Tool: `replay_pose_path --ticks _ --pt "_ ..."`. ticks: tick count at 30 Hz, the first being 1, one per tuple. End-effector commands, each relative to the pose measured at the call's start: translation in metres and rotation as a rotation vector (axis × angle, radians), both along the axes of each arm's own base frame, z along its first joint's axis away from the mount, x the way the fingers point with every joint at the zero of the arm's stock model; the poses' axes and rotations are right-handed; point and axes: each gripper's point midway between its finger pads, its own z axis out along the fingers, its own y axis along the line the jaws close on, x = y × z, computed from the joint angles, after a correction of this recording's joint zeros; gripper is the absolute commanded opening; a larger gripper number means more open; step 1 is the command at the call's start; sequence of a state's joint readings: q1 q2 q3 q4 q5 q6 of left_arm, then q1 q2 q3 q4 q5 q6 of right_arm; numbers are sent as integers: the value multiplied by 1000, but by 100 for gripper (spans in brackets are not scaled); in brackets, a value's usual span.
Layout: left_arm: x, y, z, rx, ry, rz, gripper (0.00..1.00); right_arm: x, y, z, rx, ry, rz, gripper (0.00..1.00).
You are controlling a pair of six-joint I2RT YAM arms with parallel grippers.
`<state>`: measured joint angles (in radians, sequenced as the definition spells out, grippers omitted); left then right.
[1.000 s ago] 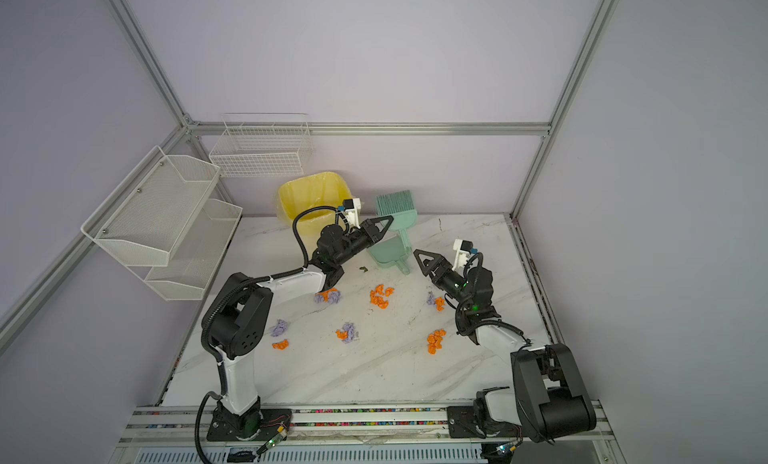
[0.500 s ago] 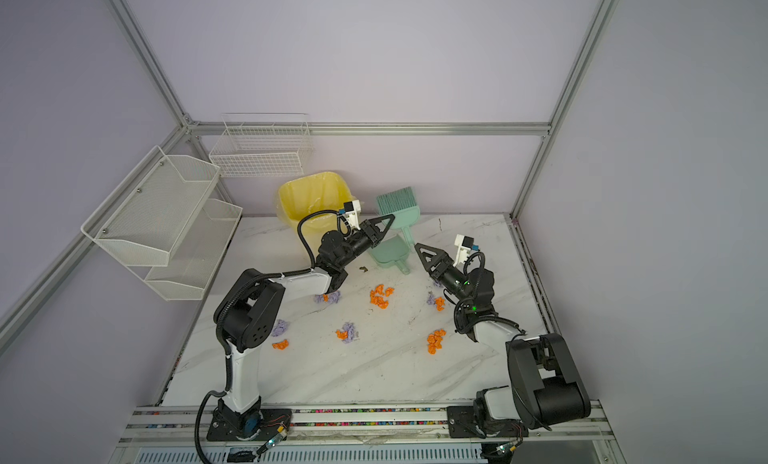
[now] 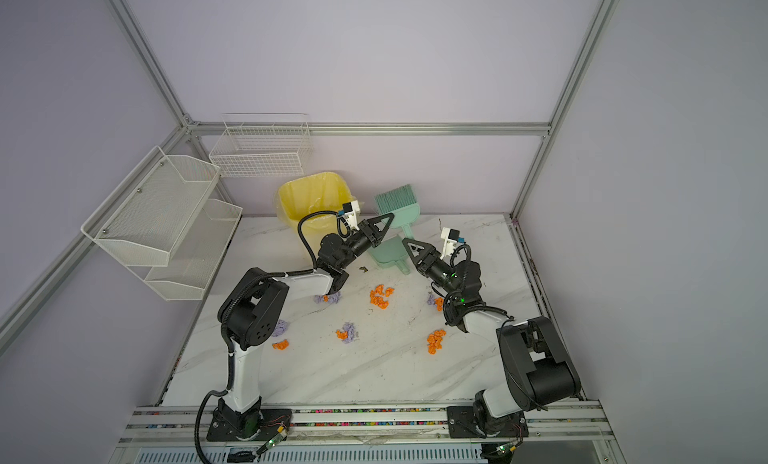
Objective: Sweep away the paper scraps from the table
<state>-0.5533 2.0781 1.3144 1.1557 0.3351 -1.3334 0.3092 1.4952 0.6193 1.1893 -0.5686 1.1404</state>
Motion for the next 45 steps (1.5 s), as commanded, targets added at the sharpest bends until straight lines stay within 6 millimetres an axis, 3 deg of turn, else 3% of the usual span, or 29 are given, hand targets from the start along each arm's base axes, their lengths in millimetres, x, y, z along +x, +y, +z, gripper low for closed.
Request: replay_pose_path --ticks 1,14,17,22,34,45 --pt "-17 2 46 -90 -127 -27 0 3 0 15 65 -49 -15 71" --pt "-23 6 41 -79 -119 -20 0 7 -19 30 79 -106 -146 56" --pt "-23 7 40 -81 -117 -17 0 6 -22 31 82 -107 -159 49" --pt "-22 7 38 -81 -110 -17 0 6 -21 30 81 -104 -157 40" --pt "-20 6 34 -76 -99 -17 0 8 -16 26 81 -91 -129 28" --pt "-19 4 31 -69 -86 -23 0 10 -14 28 86 -92 -114 6"
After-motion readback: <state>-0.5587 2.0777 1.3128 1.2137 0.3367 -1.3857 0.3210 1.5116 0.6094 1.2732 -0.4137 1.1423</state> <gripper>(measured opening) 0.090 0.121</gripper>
